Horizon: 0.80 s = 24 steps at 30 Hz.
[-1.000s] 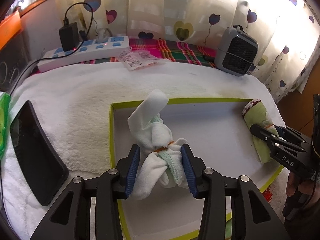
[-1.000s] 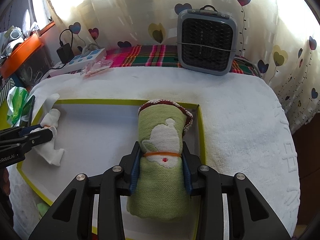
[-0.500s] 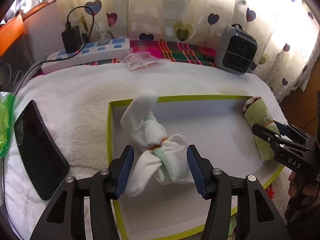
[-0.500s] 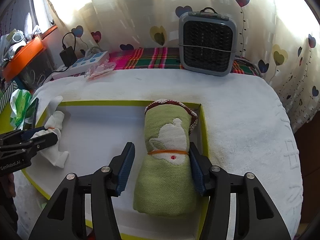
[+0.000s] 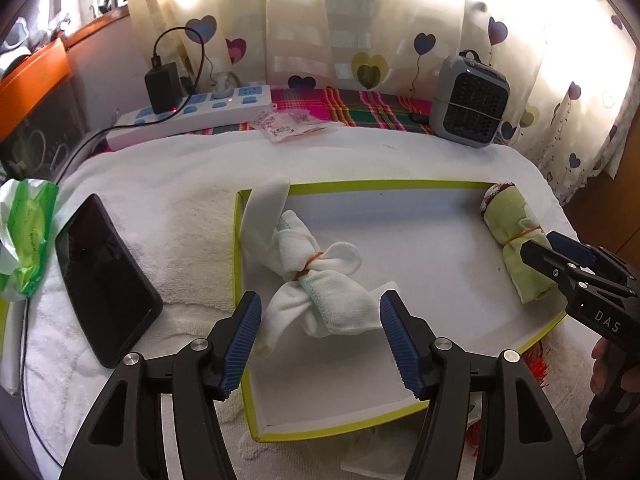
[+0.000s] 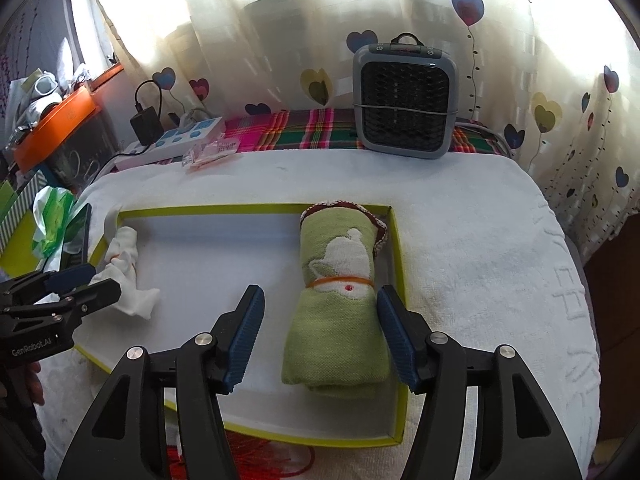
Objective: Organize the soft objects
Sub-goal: 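Withdraw both tools from the box lid back over the bed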
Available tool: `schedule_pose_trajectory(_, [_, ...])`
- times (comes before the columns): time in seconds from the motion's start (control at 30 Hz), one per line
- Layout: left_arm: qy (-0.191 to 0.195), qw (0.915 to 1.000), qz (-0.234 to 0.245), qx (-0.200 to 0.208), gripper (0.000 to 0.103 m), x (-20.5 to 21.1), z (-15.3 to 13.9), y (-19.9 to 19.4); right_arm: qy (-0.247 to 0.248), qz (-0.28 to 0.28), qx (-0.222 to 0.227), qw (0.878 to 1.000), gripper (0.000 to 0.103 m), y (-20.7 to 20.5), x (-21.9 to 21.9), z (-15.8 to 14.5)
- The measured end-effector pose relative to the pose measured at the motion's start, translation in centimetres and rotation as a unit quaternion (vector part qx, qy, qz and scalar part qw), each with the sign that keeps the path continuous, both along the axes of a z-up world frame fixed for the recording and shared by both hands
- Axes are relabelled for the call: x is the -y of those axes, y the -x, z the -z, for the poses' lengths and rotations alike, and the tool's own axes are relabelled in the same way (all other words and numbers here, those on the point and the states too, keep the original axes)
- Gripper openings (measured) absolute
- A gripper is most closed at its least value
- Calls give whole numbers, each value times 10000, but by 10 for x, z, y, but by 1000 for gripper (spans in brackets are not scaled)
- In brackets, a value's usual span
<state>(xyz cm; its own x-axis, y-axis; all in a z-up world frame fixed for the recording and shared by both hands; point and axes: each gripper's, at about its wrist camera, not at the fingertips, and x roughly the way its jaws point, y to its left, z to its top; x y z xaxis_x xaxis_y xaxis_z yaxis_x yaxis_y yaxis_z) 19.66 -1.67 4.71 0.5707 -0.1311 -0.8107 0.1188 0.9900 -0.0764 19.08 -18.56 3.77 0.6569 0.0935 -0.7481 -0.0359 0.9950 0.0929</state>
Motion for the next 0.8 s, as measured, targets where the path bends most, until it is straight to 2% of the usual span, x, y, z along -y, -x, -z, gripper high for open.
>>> schedule_pose_trajectory(0.4, [-84,9999,-79,96,61,-5,-10,29,-18,-41,122,9999,59,28,-2,-11])
schedule_pose_trajectory(0.6, [-367,9986,-251,277,61,-10,-14,51,-27,11,192,9998,59,44,0,-17])
schedule_pose_trajectory(0.8, [-402,9975,-419,395,61,-18,-15,76,-66,125,261,9996,59,65,4,-20])
